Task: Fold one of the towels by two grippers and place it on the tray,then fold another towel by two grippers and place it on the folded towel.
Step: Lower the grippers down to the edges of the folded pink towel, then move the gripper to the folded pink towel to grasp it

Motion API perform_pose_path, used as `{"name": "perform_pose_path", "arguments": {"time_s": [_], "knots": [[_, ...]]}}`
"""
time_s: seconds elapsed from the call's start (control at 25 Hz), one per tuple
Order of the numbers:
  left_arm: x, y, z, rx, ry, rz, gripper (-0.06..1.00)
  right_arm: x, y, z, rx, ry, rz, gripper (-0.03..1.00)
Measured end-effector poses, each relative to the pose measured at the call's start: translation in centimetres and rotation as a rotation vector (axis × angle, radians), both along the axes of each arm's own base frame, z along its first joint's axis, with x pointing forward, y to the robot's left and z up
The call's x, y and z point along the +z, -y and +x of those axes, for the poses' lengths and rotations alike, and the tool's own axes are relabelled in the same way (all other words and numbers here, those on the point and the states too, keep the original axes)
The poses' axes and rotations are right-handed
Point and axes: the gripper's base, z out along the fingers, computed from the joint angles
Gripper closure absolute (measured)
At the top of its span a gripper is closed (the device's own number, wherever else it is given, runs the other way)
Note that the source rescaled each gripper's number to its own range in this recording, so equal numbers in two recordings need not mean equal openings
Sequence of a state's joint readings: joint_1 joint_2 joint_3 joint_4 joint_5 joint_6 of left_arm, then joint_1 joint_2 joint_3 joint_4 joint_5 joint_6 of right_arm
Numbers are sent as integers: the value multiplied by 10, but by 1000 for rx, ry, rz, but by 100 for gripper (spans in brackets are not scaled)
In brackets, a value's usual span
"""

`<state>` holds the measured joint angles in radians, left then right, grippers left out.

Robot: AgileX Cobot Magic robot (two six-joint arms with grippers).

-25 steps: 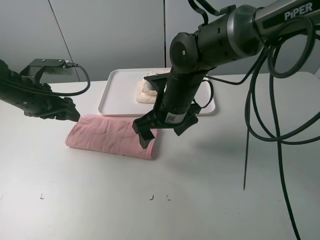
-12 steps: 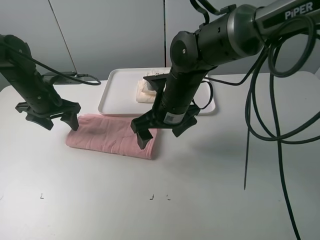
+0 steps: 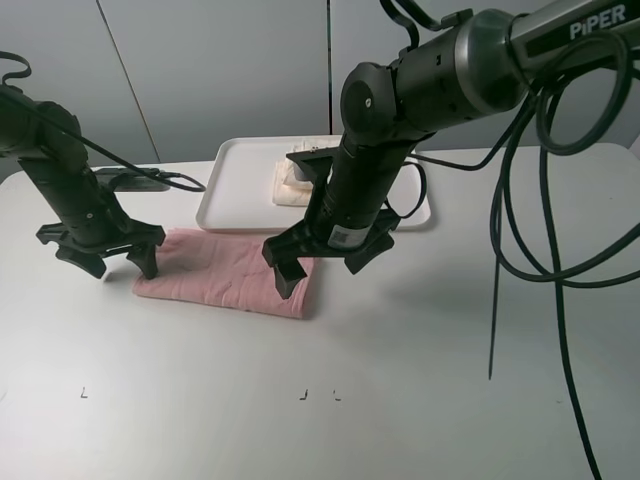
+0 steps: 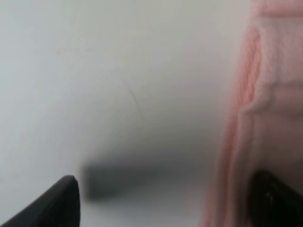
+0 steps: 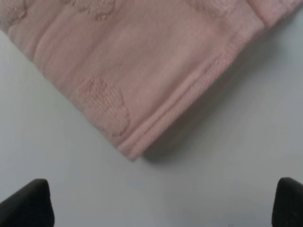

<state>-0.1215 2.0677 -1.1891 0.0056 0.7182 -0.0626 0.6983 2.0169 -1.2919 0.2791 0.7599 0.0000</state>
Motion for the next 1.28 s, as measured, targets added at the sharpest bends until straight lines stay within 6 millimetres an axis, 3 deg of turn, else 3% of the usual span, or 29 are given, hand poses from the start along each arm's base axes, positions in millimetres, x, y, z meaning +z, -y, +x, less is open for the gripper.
{"name": "perform_pose_path", "arguments": {"time_s": [0.44, 0.92, 1.12, 1.28], "knots": [[-2, 0, 0, 16, -11, -3, 2, 0, -3, 5, -42, 45, 32, -3], [-2, 0, 1, 18, -10, -4, 2, -15, -31, 35, -112, -27, 20, -3], [-2, 0, 0, 18, -14, -3, 2, -21, -32, 37, -133, -40, 14, 13], [-3, 0, 0, 18, -17, -3, 2, -33, -32, 37, -133, -57, -2, 16]]}}
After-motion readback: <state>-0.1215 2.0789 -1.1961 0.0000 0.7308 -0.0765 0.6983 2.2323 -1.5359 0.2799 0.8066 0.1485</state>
